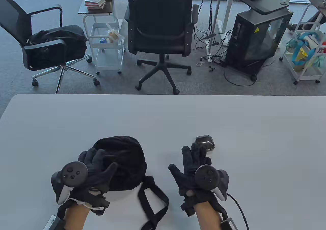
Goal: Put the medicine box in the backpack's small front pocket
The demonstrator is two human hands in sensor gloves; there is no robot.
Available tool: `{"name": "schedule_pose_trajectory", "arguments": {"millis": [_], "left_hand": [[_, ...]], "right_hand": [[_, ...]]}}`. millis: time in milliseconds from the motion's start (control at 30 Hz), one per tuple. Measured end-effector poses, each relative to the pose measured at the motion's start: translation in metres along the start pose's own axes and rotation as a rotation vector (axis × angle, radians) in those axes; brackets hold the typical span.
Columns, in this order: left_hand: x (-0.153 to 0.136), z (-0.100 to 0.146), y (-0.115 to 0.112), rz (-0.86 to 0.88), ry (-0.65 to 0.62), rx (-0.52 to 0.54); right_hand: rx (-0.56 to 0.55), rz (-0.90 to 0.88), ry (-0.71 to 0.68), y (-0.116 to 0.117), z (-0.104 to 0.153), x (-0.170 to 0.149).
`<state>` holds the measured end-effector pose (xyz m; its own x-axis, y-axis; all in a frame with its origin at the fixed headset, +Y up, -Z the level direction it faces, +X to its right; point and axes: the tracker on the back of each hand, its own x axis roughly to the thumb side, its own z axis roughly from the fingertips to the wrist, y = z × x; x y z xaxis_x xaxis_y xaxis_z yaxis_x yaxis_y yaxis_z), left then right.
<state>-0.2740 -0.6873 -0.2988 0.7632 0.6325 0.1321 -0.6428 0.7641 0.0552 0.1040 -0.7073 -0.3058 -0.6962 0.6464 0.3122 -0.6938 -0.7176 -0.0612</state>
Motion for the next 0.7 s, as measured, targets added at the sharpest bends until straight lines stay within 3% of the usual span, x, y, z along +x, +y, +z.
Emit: {"name": "schedule_pose_trajectory", "arguments": {"millis": [367, 700], "left_hand": [[0.0012, 0.0001, -0.0016, 0.013, -0.007, 0.001], [-0.0027, 0.0005, 0.0017, 0.034, 0.013, 0.007]], "right_hand": [[-0.048, 0.067, -0.009, -0.0044, 0.0009, -0.0003], [-0.013, 0.059, 0.006, -0.0036, 0.0017, -0.0002]]}}
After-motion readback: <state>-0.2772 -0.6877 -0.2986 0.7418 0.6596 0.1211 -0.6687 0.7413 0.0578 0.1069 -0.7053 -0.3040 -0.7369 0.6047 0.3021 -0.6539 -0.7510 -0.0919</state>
